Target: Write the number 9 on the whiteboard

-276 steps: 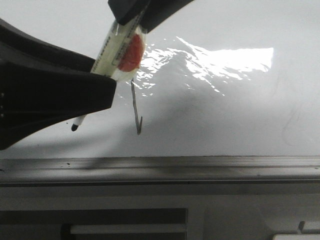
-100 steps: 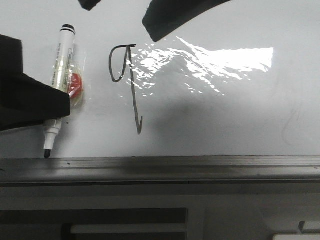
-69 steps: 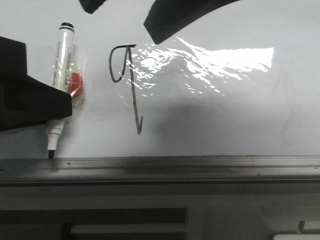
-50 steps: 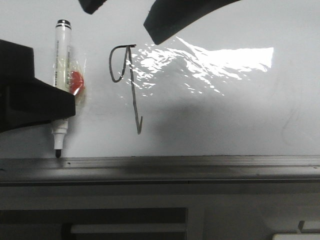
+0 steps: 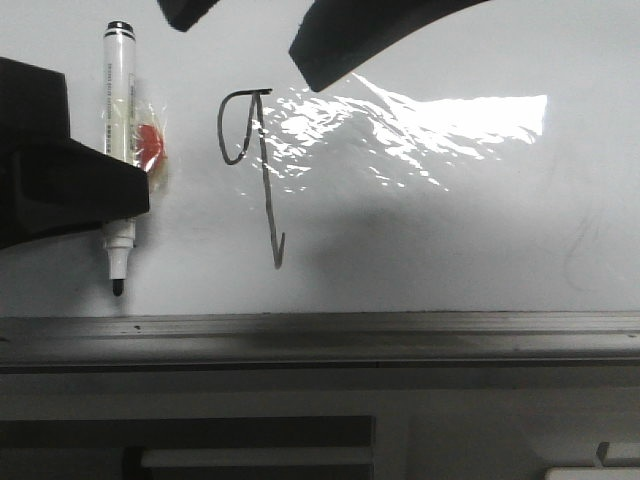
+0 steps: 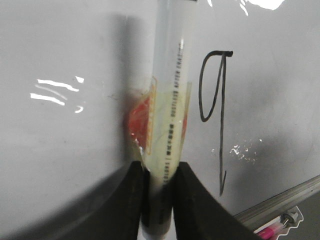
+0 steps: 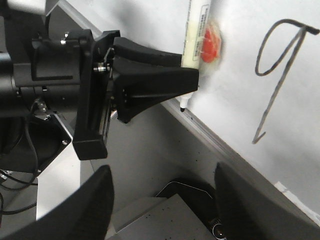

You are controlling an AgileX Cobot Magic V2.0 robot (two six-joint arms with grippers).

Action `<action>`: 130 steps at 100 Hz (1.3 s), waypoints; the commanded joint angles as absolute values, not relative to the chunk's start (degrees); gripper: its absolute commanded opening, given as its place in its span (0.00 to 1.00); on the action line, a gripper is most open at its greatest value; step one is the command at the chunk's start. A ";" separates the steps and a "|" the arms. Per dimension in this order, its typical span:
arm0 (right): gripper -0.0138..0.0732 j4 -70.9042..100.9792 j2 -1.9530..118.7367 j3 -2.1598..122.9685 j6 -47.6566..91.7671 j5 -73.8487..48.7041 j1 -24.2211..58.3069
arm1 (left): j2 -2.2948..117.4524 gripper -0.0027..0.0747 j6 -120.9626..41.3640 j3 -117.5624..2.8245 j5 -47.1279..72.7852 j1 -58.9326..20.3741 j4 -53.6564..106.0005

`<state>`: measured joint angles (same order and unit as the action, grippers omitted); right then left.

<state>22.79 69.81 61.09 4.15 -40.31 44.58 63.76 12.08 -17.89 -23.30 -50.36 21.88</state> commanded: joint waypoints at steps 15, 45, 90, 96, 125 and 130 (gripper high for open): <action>0.61 23.82 68.70 63.02 4.31 -38.09 44.64 | 63.62 0.46 12.83 -19.44 -27.72 -50.16 25.72; 0.61 23.82 68.70 63.02 4.31 -38.09 44.64 | 63.62 0.48 12.83 -19.44 -27.72 -50.16 25.58; 0.29 20.79 67.94 63.02 4.31 -36.60 44.64 | 63.49 0.35 12.83 -19.44 -27.71 -50.16 23.07; 0.13 18.55 67.11 63.02 4.31 -36.07 44.64 | 62.88 0.20 12.83 -19.44 -27.32 -50.16 19.97; 0.08 12.01 56.23 52.83 4.31 -21.22 44.64 | 53.74 0.01 12.62 -17.64 -24.30 -50.16 9.93; 0.08 11.44 53.24 48.60 4.31 -16.41 44.64 | 50.81 0.01 12.62 -16.17 -24.30 -50.16 9.57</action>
